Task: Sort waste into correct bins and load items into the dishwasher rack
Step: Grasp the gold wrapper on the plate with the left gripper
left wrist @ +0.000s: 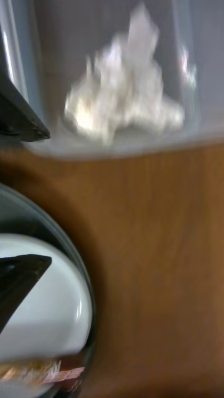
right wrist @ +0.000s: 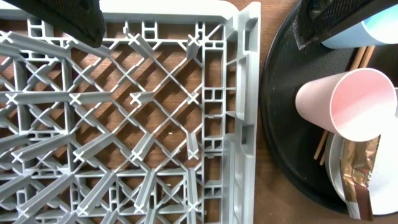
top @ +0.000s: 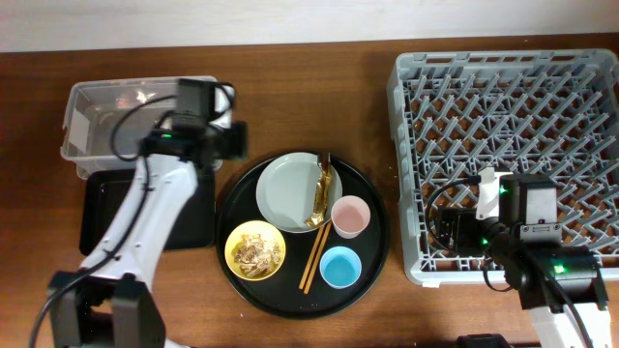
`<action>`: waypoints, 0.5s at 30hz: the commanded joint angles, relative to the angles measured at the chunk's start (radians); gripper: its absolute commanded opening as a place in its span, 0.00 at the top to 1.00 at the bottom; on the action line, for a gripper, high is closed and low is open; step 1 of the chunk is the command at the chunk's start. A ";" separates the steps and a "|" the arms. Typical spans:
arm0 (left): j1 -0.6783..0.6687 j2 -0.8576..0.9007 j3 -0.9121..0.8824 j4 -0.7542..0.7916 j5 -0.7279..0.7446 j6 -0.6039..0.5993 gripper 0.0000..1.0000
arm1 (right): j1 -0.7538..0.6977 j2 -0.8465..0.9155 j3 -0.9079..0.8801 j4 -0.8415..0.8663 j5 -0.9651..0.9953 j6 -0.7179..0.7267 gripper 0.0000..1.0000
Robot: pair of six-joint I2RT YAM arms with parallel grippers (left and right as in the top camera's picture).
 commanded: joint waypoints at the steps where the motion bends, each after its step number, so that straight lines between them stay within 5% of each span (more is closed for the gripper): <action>1: -0.133 0.052 0.005 -0.048 0.086 -0.003 0.39 | 0.005 -0.001 0.022 0.003 -0.006 0.007 0.02; 11: -0.397 0.272 0.004 0.004 0.118 -0.003 0.39 | 0.005 0.043 0.022 -0.001 -0.006 0.007 0.02; 15: -0.420 0.311 0.004 0.008 0.104 -0.002 0.75 | 0.005 0.043 0.022 -0.009 -0.006 0.007 0.02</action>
